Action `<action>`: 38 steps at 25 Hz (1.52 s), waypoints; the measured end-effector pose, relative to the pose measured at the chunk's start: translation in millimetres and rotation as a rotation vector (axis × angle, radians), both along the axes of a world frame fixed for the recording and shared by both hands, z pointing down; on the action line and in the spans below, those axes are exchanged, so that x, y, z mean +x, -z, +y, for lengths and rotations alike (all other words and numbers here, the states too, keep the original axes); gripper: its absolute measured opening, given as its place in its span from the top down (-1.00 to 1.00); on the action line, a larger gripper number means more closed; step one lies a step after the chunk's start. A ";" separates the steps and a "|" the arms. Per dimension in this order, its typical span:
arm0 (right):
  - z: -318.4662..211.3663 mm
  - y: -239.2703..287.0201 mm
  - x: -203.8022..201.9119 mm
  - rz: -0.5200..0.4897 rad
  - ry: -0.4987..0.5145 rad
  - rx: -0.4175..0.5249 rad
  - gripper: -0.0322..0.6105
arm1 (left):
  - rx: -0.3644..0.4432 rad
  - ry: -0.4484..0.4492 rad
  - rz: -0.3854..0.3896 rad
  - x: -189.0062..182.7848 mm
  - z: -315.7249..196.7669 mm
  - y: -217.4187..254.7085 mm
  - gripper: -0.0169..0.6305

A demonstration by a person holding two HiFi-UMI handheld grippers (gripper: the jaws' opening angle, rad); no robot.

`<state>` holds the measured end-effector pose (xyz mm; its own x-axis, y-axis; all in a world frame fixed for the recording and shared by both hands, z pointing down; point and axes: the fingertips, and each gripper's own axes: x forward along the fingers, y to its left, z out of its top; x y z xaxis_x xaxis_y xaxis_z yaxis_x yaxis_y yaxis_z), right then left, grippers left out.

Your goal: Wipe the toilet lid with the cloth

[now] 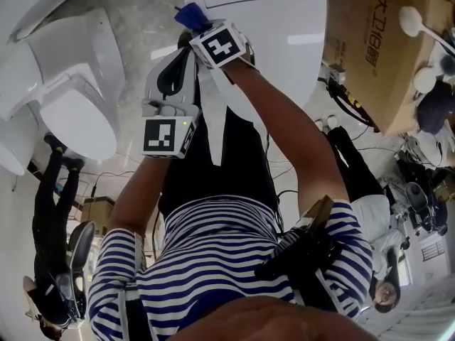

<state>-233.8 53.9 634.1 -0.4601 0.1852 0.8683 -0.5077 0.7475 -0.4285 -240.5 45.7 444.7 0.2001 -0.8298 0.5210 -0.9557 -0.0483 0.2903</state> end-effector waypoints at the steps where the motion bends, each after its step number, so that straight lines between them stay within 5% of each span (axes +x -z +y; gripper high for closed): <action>1: 0.3 -0.9 -1.4 0.003 0.005 0.007 0.75 | -0.001 0.002 0.000 -1.7 0.1 -0.3 0.94; 12: -24.5 35.0 35.7 -0.014 -0.025 0.056 0.75 | 0.021 -0.047 0.008 37.5 -13.5 14.0 0.94; 29: -94.7 60.7 322.5 0.134 -0.340 0.159 0.75 | 0.058 -0.300 0.038 233.2 -46.3 36.7 0.94; 38: -100.6 30.5 388.5 0.177 -0.368 0.156 0.75 | 0.026 -0.350 0.042 286.3 -48.1 13.3 0.94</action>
<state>154.7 -46.8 603.6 -0.3128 -0.1031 0.9442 -0.8077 0.5520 -0.2074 45.8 -2.3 431.4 0.4953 -0.7200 0.4861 -0.8674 -0.3785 0.3232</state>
